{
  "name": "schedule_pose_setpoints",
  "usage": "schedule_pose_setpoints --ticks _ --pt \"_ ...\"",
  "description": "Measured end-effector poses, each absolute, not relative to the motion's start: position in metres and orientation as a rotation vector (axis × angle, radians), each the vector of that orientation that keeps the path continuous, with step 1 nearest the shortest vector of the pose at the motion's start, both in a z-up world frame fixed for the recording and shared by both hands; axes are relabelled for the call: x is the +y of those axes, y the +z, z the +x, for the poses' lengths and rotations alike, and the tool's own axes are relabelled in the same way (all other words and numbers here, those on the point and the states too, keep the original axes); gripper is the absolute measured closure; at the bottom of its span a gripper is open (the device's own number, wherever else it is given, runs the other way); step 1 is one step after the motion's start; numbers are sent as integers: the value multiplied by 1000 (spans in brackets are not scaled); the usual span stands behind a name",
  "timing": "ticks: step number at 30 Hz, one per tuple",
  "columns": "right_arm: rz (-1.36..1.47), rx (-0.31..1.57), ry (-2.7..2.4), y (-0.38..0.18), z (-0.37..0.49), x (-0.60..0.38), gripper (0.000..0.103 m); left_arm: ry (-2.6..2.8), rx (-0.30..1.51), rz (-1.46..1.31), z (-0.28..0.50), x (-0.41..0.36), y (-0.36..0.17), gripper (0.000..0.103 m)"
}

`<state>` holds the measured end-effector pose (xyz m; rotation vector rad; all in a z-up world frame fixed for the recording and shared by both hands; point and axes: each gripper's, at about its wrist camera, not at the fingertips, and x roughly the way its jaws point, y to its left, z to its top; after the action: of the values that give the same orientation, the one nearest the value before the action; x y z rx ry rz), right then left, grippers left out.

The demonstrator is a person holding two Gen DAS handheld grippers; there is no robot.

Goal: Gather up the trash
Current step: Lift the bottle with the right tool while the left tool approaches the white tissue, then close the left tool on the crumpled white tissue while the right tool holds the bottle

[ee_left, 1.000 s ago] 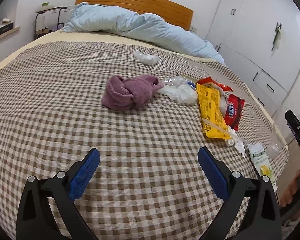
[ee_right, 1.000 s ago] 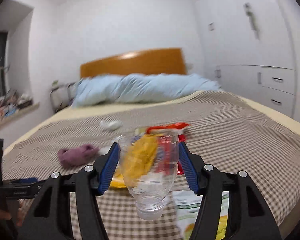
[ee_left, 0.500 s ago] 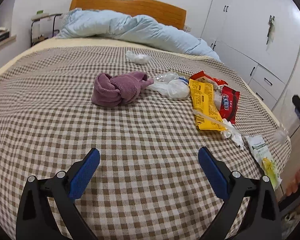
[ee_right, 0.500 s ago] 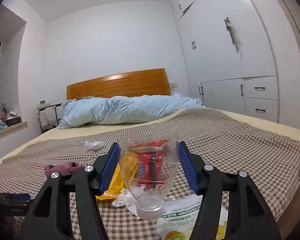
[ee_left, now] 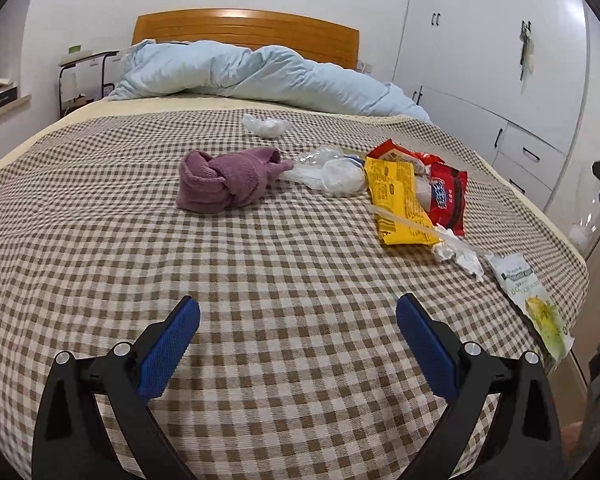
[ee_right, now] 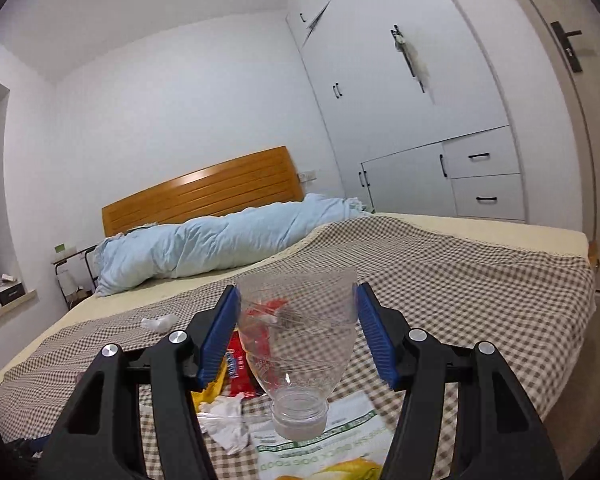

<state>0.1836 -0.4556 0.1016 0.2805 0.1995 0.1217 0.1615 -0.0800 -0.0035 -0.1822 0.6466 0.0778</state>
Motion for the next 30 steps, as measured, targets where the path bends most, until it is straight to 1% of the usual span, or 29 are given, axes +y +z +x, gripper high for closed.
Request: schedule_pose_setpoints --ticks 8,16,24,28,30 --pt "305 196 103 106 186 -468 44 -25 696 -194 175 -112 -10 8" --pt "340 197 109 111 190 -480 44 -110 768 -157 223 -177 -11 8" --pt "389 240 111 111 197 -500 44 -44 856 -160 273 -218 -22 8" --pt "413 269 81 110 201 -513 44 1 864 -150 287 -228 -23 9" --pt "417 280 62 109 202 -518 44 19 870 -144 295 -233 -23 11"
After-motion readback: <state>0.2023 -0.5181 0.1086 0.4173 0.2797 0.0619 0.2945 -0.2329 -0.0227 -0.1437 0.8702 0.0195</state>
